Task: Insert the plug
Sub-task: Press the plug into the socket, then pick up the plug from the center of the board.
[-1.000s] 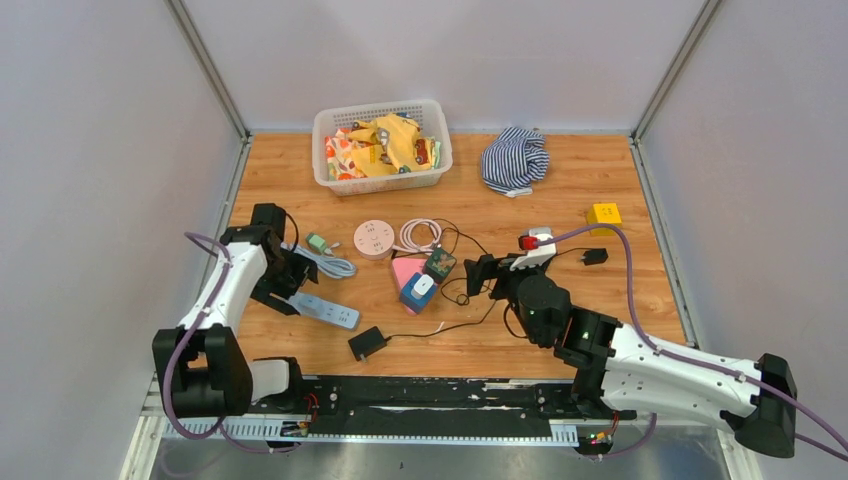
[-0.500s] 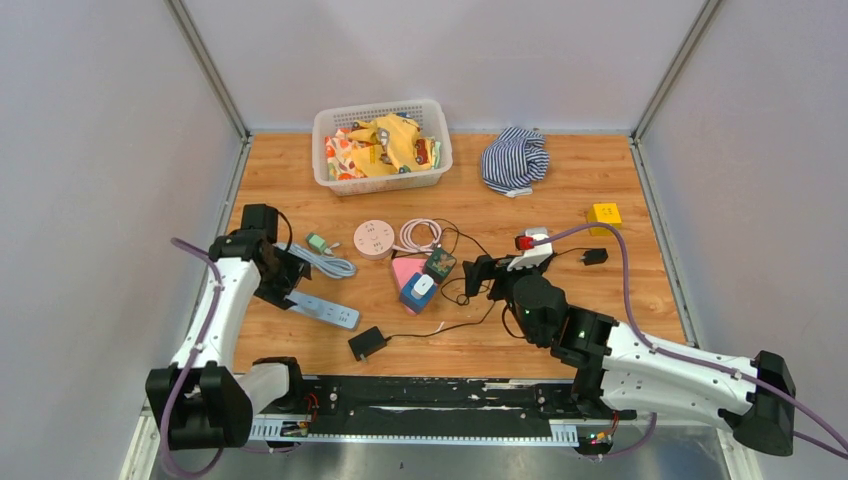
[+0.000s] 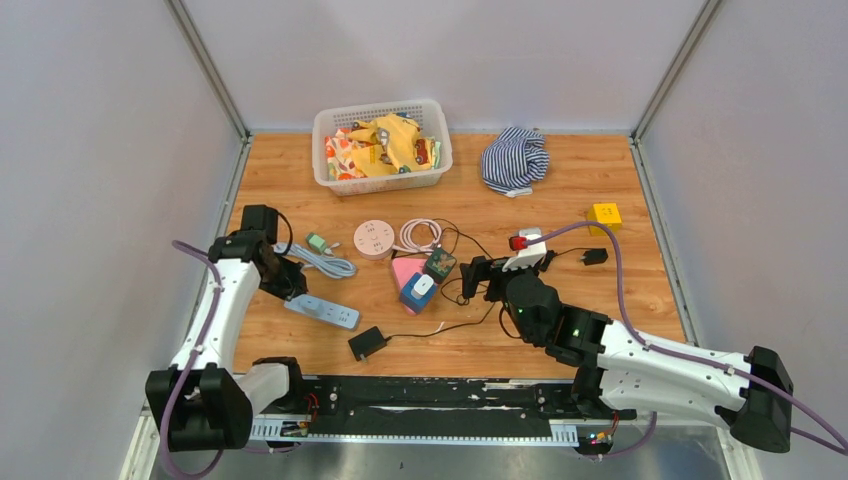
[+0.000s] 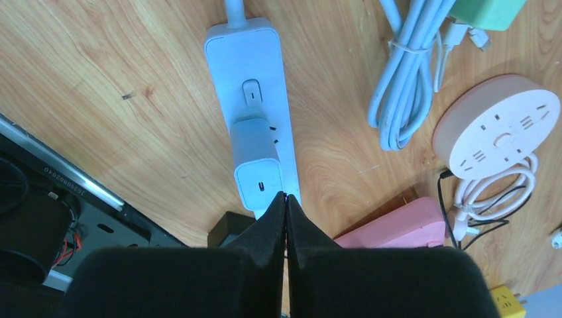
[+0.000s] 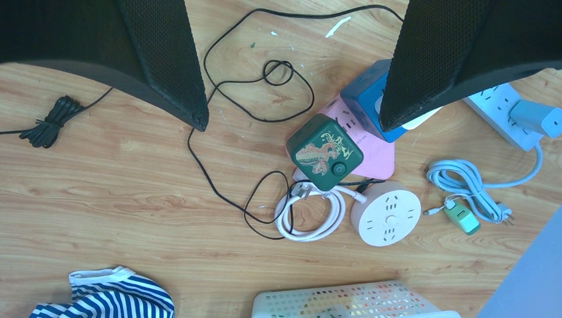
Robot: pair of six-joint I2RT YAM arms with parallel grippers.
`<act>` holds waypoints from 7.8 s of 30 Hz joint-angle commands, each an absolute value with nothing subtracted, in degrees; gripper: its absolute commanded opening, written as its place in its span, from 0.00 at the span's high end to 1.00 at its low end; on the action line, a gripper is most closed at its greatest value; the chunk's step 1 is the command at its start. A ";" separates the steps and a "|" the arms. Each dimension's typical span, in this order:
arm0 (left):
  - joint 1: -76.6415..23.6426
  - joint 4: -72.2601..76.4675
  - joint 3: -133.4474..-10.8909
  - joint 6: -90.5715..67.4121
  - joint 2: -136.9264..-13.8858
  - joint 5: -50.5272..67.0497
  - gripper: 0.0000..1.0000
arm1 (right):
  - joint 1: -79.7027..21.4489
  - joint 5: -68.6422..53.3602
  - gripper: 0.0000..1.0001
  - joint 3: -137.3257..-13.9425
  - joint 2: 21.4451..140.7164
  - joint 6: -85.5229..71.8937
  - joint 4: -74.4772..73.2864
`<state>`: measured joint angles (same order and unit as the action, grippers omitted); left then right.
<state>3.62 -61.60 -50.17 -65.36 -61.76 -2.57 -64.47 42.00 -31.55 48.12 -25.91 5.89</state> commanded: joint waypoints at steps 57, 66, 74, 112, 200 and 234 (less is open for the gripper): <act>-0.93 -22.93 -44.09 -26.75 -53.42 31.58 0.00 | -29.41 32.77 0.04 -45.42 68.27 -33.80 -12.21; -4.04 -23.96 -41.33 -21.85 -50.48 27.99 0.00 | -6.57 27.65 0.01 -51.61 77.46 -19.29 -9.50; -4.13 -25.72 -41.42 -21.21 -50.22 26.39 0.00 | 1.14 24.01 0.01 -58.55 90.85 -2.44 -3.71; -4.15 -26.46 -41.88 -20.23 -51.14 25.97 0.00 | 11.30 -1.11 0.42 -72.24 105.95 13.12 -14.39; -20.13 -1.87 -38.83 -44.27 -61.75 52.02 0.48 | -59.33 -14.73 0.54 -53.03 74.18 33.76 10.74; -20.13 -1.32 -45.62 -54.27 -56.37 60.18 1.00 | -45.44 -42.62 0.38 -30.95 76.75 13.18 71.38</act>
<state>-19.66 -1.83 -43.77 -51.48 -57.82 56.58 -47.03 -39.57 -32.73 74.43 18.90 56.05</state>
